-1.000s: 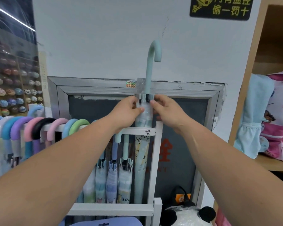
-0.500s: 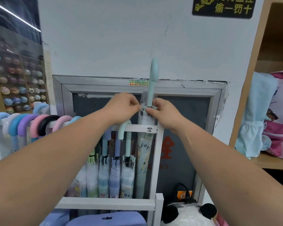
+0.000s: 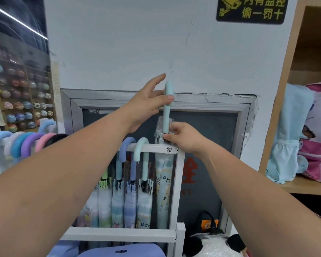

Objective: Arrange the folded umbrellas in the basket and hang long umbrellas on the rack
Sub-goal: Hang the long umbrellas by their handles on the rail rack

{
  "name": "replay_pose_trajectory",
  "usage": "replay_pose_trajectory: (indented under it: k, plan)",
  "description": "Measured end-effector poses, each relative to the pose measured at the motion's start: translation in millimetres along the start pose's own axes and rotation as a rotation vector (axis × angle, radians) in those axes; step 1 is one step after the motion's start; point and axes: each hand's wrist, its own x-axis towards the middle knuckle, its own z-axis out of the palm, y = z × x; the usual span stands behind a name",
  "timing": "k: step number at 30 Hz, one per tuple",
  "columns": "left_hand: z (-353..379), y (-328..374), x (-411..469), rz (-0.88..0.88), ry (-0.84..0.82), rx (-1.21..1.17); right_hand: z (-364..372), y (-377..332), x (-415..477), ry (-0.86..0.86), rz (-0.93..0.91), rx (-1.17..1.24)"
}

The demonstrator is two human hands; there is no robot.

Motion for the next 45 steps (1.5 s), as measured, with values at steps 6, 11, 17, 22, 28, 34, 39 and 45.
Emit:
replay_pose_trajectory:
  k: [6,11,17,22,28,34,39,45]
  plan:
    - [2,-1,0,0.036,-0.003,0.002,-10,-3,-5,-0.085,0.030,-0.160]
    - [-1,-21,-6,0.014,-0.013,0.056,-38,-19,-12,0.177,0.032,0.023]
    - [-1,-38,-16,-0.023,-0.120,0.197,-42,-33,-22,0.032,-0.082,0.207]
    - [2,-42,-21,-0.064,-0.204,0.274,-32,-21,-22,-0.070,-0.076,0.148]
    - [5,-42,-20,-0.086,-0.301,0.468,-25,-6,-27,-0.113,-0.085,0.155]
    - [11,-47,-17,-0.133,-0.398,0.710,-16,9,-31,-0.102,-0.079,0.069]
    - [10,-49,-16,-0.155,-0.403,0.780,-13,12,-32,-0.065,-0.070,0.007]
    - [12,-49,-17,-0.165,-0.402,0.862,-10,12,-28,-0.046,-0.079,-0.093]
